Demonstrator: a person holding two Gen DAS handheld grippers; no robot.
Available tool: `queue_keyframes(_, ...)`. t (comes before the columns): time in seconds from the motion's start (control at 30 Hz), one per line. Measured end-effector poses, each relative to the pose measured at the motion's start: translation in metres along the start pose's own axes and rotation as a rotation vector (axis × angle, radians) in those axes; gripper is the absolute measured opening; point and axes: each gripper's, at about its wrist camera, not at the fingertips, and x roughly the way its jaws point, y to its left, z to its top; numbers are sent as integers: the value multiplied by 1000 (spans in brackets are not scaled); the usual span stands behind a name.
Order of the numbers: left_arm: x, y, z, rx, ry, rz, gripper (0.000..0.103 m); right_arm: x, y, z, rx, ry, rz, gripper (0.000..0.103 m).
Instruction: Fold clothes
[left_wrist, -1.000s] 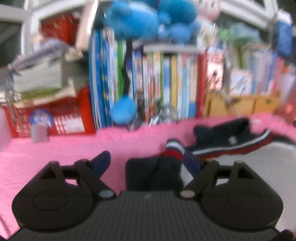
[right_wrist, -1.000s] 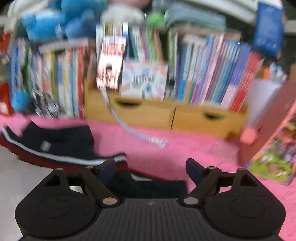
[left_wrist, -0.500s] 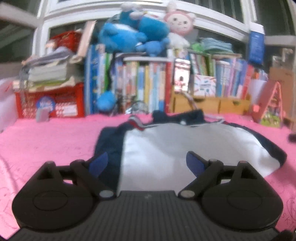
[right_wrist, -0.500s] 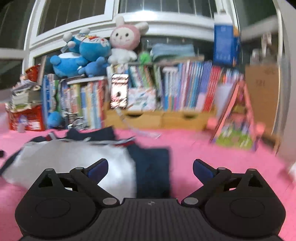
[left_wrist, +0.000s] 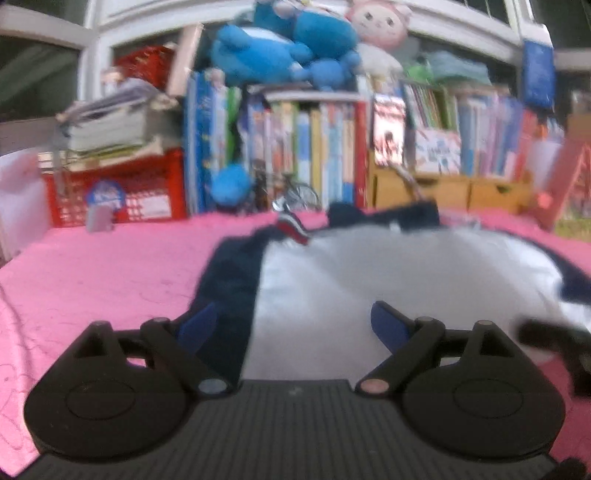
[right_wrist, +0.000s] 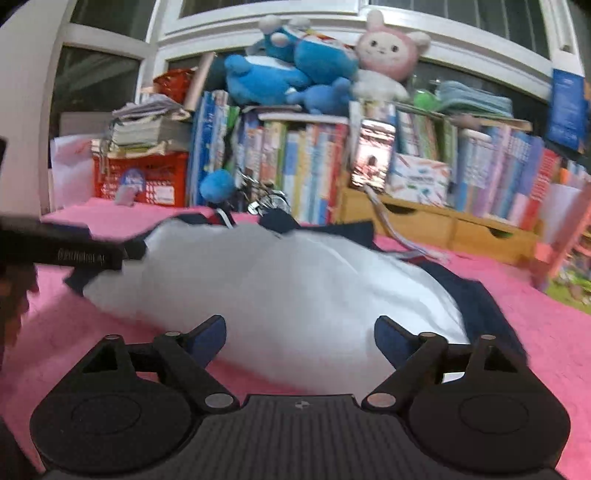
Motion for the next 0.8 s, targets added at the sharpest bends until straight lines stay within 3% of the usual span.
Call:
queue_keyframes(0.1, 15, 1, 1, 15, 90, 7, 92, 29, -1, 6, 29, 88, 34, 68)
queue_keyframes(0.2, 32, 6, 0, 92, 194, 37, 93, 59, -2, 11, 53, 178, 61, 64)
queue_keyframes(0.37, 26, 27, -10, 198, 166, 81, 94, 54, -36, 5, -64, 203, -106, 64)
queue_keyframes(0.53, 20, 56, -13, 179, 177, 89, 95, 30, -89, -3, -114, 221, -308, 64)
queue_keyframes(0.63, 16, 58, -13, 226, 163, 105, 97, 21, -119, -15, -187, 232, -464, 65)
queue_keyframes(0.67, 16, 57, -13, 259, 156, 138, 97, 17, -129, -18, -182, 236, -483, 65)
queue_keyframes(0.77, 10, 57, -14, 339, 137, 262, 96, 11, -149, -22, -89, 238, -431, 65)
queue_keyframes(0.8, 4, 58, -14, 333, 129, 267, 93, 12, -147, -22, -92, 237, -434, 65)
